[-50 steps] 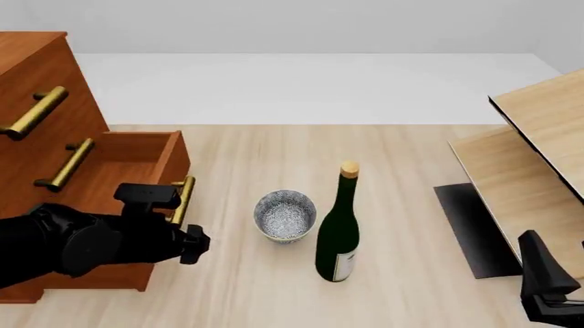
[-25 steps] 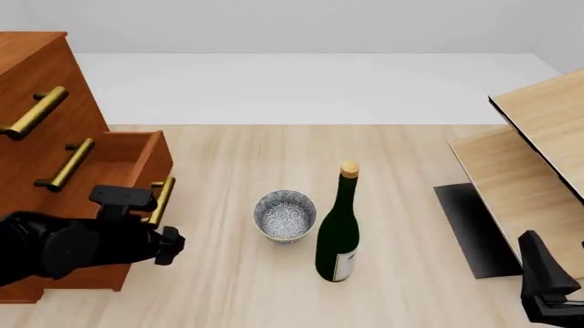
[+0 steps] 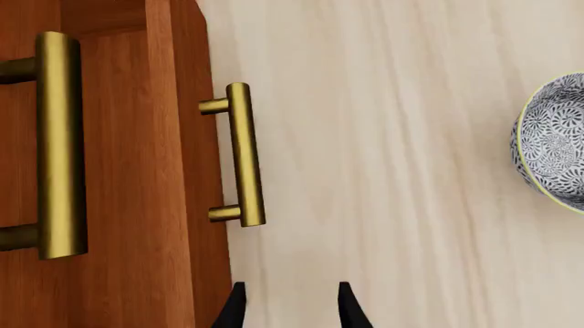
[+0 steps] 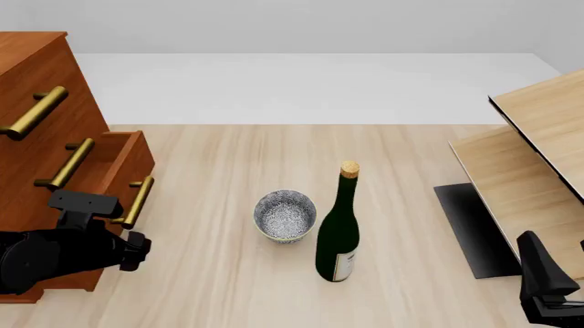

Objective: Close the bottom drawer of the cabinet and open the top drawer.

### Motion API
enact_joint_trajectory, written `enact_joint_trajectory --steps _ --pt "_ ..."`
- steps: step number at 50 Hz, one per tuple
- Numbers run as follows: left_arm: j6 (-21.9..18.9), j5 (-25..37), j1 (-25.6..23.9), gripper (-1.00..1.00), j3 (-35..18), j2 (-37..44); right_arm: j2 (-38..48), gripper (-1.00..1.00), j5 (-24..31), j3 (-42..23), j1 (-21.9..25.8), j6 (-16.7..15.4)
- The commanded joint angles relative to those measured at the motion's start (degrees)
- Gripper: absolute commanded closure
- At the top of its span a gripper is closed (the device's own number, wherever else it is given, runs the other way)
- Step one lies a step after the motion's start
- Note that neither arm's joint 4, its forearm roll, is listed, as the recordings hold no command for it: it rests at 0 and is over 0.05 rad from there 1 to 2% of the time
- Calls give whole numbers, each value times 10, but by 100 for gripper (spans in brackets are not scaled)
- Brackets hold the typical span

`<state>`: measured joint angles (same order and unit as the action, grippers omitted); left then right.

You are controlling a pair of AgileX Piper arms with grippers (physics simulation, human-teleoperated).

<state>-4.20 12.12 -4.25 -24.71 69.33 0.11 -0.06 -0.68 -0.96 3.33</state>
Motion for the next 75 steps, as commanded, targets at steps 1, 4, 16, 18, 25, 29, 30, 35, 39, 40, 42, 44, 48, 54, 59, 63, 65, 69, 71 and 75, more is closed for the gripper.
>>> enact_joint_trajectory --steps 1,4,16,18,25,29,30,35,39,40,42,44,48,54,59,63,65,69,71,75 --pt "-46 -6 43 -100 19 -28 0 -100 1 0 -1 0" --pt "-58 -9 55 -100 25 -34 0 -100 1 0 -1 1" --pt "-99 -51 86 -100 54 -21 2 -100 -1 0 -4 4" --pt "-108 -59 95 -100 59 -17 2 -100 -1 0 -4 5" --pt "-135 -68 122 -100 67 -32 2 -100 -1 0 -5 6" --pt "-160 -80 138 -100 81 -42 3 -100 -2 0 -5 6" --pt "-169 -84 145 -100 85 -45 3 -100 -2 0 -5 6" --pt "-198 -98 169 -100 97 -60 3 -100 -2 0 -5 7" --pt "-197 -104 172 -100 97 -50 2 -100 -1 0 -5 6" --pt "-201 -104 170 -100 97 -57 2 -100 -1 0 -5 6" --pt "-200 -106 175 -100 98 -52 2 -100 -1 0 -5 6" --pt "-200 -108 177 -100 98 -52 2 -100 -1 0 -6 7" --pt "-209 -111 182 -100 105 -60 2 -100 -1 0 -5 6" --pt "-215 -114 192 -100 103 -60 2 -100 -1 0 -5 6" --pt "-224 -115 205 -100 106 -67 3 -100 -2 0 -6 7" --pt "-226 -112 210 -100 102 -70 2 -100 -2 1 -5 6" --pt "-231 -113 217 -100 105 -75 2 -100 -2 1 -5 6" --pt "-232 -116 220 -100 106 -73 2 -100 -2 1 -6 6" --pt "-234 -116 225 -100 106 -73 2 -100 -2 1 -6 5" --pt "-234 -115 228 -100 104 -73 2 -100 -1 0 -6 6"
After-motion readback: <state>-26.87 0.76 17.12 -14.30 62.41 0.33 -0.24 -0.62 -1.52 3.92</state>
